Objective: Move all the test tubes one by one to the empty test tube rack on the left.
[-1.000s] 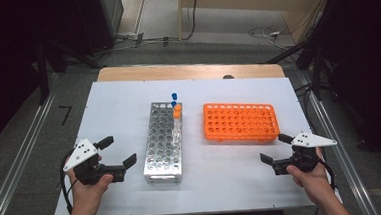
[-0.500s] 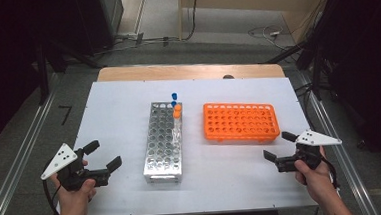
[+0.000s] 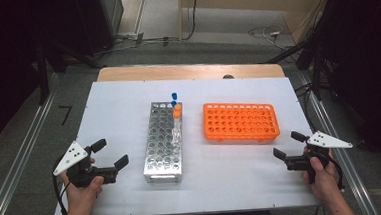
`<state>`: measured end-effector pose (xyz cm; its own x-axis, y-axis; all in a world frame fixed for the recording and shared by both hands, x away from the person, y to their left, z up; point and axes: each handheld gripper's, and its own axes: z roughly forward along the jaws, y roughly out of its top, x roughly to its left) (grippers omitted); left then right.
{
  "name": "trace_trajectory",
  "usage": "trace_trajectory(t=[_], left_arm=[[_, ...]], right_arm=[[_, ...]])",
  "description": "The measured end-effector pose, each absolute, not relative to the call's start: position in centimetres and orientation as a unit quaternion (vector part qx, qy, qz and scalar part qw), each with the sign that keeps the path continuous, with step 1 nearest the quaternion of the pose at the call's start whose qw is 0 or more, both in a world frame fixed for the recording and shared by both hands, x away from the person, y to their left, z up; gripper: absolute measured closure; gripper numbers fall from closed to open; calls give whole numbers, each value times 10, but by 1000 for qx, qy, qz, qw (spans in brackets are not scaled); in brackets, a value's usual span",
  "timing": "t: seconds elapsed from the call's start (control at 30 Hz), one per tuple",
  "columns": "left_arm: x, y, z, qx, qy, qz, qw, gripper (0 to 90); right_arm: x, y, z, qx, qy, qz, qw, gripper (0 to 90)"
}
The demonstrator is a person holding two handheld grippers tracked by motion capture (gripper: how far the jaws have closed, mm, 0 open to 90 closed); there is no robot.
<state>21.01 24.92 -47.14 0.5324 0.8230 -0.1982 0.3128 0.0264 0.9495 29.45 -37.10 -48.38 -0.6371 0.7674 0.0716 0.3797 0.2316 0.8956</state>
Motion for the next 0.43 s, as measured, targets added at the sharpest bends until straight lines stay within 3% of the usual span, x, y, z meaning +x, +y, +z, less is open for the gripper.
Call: trace_trajectory(t=[0.43], left_arm=[[211,246,-471,667,429,222,567,0]], right_arm=[[296,-368,-484,381,764,483,195,0]])
